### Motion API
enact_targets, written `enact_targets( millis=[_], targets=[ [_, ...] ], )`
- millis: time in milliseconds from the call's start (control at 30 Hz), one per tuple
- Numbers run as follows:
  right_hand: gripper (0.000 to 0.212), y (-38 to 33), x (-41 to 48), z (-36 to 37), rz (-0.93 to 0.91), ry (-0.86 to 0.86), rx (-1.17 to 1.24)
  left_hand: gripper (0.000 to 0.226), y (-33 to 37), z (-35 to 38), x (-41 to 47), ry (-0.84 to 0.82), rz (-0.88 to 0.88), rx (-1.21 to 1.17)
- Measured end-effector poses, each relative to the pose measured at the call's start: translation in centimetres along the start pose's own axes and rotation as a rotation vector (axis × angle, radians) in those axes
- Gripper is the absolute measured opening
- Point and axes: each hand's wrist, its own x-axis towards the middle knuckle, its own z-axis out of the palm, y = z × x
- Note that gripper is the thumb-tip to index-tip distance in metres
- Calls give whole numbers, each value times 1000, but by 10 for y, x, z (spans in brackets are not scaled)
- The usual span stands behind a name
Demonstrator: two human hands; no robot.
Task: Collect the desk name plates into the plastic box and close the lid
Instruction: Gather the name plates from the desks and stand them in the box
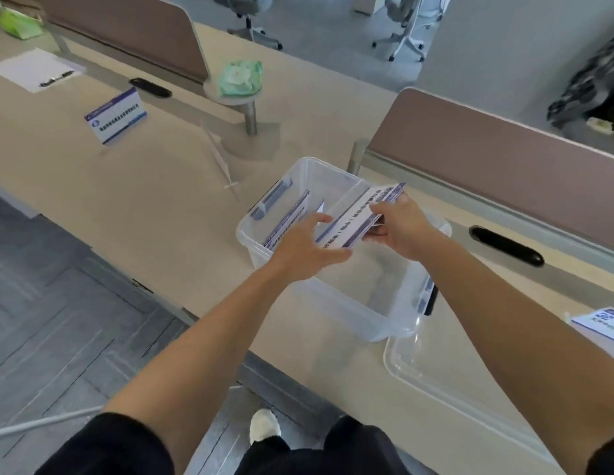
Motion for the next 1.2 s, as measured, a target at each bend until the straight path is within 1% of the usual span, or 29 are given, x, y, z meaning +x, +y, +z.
enact_targets(
  millis=[67,133,200,267,333,433,467,533,600,667,733,800,867,967,1033,1200],
  targets=[
    [33,-2,8,1,8,66,6,86,-2,-3,12,-66,12,70],
    [28,0,17,-3,30,96,8,95,-4,-5,26,-173,11,140],
    [25,5,27,-10,56,97,12,94,-4,-10,39,-282,4,197],
    [30,11,41,-14,88,76,15,94,-5,-15,57,-335,-47,221],
    [31,19,54,-15,121,53,26,94,-6,-19,73,-306,-75,301],
    [29,26,71,-17,162,29,29,70,-14,-27,104,-229,-13,439],
    [28,27,76,-17,168,25,15,67,-18,-33,113,-205,13,489],
    [26,26,83,-14,168,16,-44,64,-27,-44,128,-165,32,619],
    [23,25,89,-10,173,21,-95,58,-41,-54,141,-122,42,695],
    [22,25,92,-3,179,27,-145,54,-55,-63,151,-49,112,784],
    [22,26,93,6,192,50,-182,56,-66,-73,161,-8,185,848],
    [23,27,92,18,209,79,-220,57,-75,-80,167,-60,149,762],
    [23,30,92,28,245,98,-254,62,-85,-83,169,-148,88,627],
    [22,35,95,44,280,95,-346,62,-97,-85,169,-167,78,456],
    [23,39,98,49,306,87,-419,58,-97,-85,171,-144,94,421],
    [32,54,114,51,356,63,-524,56,-95,-87,172,-131,99,433]
  ],
)
